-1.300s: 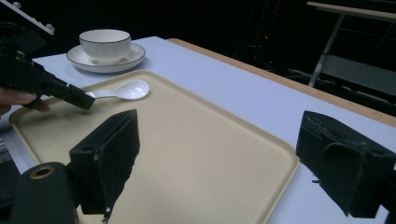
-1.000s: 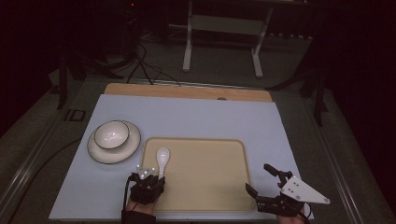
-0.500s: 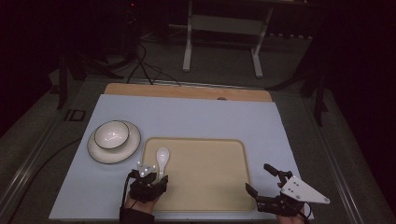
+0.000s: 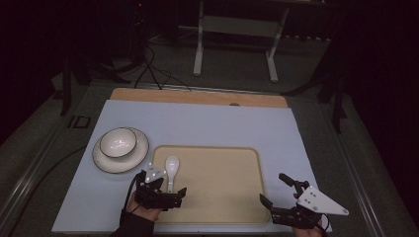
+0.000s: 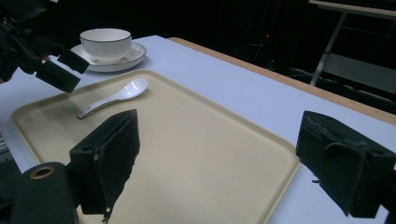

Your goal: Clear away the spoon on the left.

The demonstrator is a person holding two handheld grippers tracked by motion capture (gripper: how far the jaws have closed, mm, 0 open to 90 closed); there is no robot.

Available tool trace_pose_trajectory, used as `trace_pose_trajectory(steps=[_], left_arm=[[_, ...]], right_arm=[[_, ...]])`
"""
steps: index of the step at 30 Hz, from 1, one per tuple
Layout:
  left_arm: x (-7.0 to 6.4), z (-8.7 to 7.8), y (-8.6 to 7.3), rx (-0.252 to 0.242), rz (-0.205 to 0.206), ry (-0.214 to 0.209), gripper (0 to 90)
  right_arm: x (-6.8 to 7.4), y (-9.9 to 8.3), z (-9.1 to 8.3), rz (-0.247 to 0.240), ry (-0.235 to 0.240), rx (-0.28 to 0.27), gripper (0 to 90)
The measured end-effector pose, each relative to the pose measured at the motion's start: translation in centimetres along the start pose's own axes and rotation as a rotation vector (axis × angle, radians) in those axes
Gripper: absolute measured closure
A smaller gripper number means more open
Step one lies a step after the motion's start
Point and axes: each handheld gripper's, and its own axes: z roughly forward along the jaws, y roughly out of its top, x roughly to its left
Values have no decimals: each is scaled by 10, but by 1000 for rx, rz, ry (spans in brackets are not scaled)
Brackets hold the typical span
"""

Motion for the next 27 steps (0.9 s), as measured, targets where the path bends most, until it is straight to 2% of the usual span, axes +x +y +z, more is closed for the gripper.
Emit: trace_pose_trajectory(steps=[2, 5, 9, 15, 20, 27], left_arm=[[2, -2, 2, 2, 46, -8, 7], [4, -7, 6, 0, 87, -2, 7], [8, -18, 14, -1, 122, -34, 6], [24, -33, 22, -42, 124, -78, 7], [28, -42, 29, -37, 166, -75, 7], [33, -51, 31, -47, 180, -94, 6]], right_arm=[[0, 0, 0, -1, -1, 0, 136], [-1, 0, -1, 2, -2, -2, 137], [-1, 0, -1, -1, -2, -5, 137], [-2, 0, 0, 3, 1, -2, 137], [-1, 0, 1, 7, -4, 4, 137], [0, 0, 2, 1, -3, 8, 136]])
